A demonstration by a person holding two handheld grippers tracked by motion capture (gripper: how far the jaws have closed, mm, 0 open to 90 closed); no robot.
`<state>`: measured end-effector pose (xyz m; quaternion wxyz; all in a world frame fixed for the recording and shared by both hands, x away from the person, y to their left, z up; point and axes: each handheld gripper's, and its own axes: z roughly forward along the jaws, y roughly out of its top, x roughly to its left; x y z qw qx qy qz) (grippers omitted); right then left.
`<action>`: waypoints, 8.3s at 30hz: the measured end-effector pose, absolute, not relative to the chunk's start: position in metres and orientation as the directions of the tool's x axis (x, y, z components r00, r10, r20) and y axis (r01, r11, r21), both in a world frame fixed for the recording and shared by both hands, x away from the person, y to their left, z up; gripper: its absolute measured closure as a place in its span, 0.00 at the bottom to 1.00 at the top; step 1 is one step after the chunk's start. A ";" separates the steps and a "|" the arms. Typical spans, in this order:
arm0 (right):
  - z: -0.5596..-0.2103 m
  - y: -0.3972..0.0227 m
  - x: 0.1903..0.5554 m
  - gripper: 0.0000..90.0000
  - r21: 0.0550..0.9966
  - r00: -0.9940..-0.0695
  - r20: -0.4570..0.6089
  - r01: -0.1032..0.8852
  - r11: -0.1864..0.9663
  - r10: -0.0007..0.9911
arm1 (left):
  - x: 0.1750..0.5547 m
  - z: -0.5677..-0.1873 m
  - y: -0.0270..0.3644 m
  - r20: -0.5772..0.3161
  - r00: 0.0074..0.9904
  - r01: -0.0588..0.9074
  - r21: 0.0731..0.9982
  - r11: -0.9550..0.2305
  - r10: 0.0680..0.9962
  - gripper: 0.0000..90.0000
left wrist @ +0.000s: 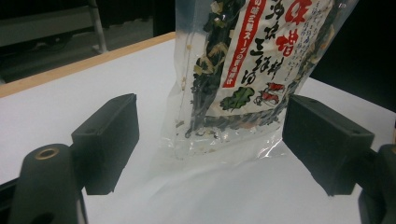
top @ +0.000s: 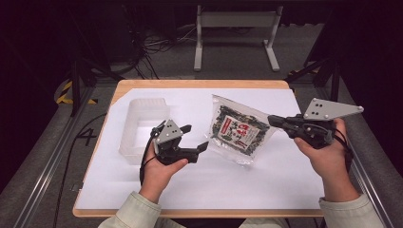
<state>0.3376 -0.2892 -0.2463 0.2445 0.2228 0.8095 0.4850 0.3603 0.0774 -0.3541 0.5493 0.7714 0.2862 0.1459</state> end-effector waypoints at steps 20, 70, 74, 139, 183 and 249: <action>-0.235 -0.271 0.314 1.00 0.896 -0.837 -0.207 0.047 0.442 0.507 | 0.358 -0.345 0.080 -0.066 0.858 0.193 0.961 -0.200 0.510 0.24; -0.244 -0.247 0.309 1.00 0.892 -0.853 -0.234 0.002 0.452 0.466 | 0.356 -0.337 0.071 -0.029 0.959 0.081 0.982 -0.173 0.283 0.68; -0.245 -0.250 0.312 1.00 0.898 -0.848 -0.231 0.004 0.441 0.478 | 0.356 -0.335 0.072 -0.030 0.967 0.075 0.982 -0.171 0.251 0.73; -0.326 -0.327 0.331 0.54 0.950 -0.753 0.027 0.224 0.218 0.657 | 0.368 -0.291 0.143 -0.007 0.934 0.014 1.000 -0.017 0.356 0.81; -0.348 -0.339 0.326 0.54 0.932 -0.713 0.074 0.299 0.207 0.697 | 0.390 -0.286 0.187 0.024 0.833 -0.033 0.999 0.007 0.553 0.82; -0.357 -0.322 0.340 0.54 0.924 -0.746 0.087 0.309 0.228 0.660 | 0.405 -0.324 0.257 -0.015 0.734 -0.019 0.999 0.042 0.679 0.82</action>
